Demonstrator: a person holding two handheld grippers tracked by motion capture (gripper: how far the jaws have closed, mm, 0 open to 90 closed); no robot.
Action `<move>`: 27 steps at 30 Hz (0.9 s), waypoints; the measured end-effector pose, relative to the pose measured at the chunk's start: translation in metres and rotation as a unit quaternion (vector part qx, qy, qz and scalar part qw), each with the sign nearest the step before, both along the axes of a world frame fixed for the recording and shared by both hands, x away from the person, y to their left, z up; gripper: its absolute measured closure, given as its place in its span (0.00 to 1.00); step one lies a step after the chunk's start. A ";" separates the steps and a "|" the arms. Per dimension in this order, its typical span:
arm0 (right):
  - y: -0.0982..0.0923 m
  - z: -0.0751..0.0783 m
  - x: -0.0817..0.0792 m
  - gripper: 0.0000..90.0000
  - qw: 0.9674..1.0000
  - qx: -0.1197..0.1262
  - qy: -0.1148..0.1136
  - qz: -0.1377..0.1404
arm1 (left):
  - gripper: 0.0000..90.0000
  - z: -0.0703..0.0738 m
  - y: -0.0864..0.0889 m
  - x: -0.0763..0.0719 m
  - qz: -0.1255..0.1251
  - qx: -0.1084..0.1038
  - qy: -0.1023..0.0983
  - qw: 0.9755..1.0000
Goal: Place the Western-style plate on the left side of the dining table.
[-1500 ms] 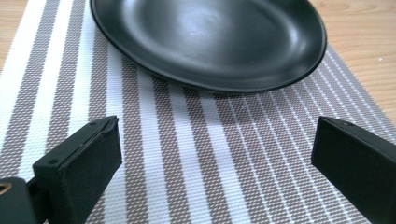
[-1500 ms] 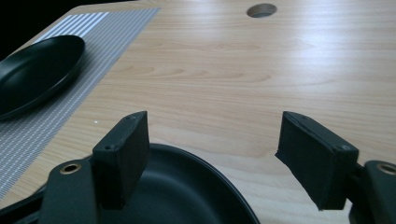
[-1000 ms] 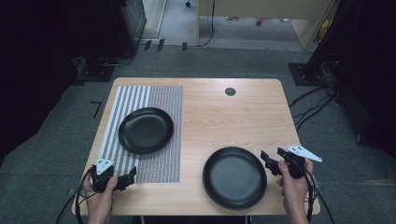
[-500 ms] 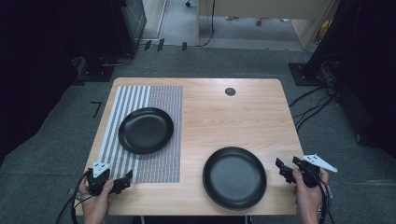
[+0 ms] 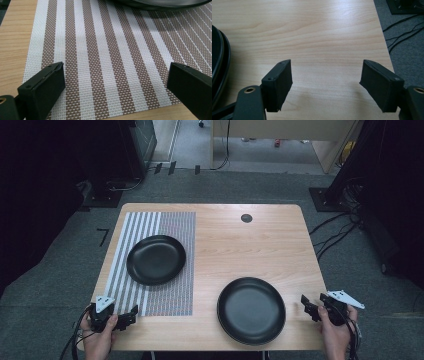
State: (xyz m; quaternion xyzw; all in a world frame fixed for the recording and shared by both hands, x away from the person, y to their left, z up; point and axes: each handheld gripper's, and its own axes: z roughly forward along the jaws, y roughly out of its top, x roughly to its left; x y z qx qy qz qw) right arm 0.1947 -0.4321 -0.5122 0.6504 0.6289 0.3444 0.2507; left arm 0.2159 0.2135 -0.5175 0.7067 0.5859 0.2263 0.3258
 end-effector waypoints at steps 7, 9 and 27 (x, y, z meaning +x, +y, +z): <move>0.004 -0.010 0.000 0.26 0.999 -0.033 0.026 0.003 | 0.02 -0.001 -0.004 0.000 -0.006 0.024 0.000 1.000; 0.006 -0.010 0.000 0.26 0.999 -0.045 0.026 0.006 | 0.02 -0.001 -0.003 0.000 -0.006 0.023 0.000 1.000; 0.008 -0.013 -0.001 0.24 0.998 -0.052 0.016 0.008 | 0.02 -0.002 -0.005 0.000 -0.008 0.034 0.002 0.999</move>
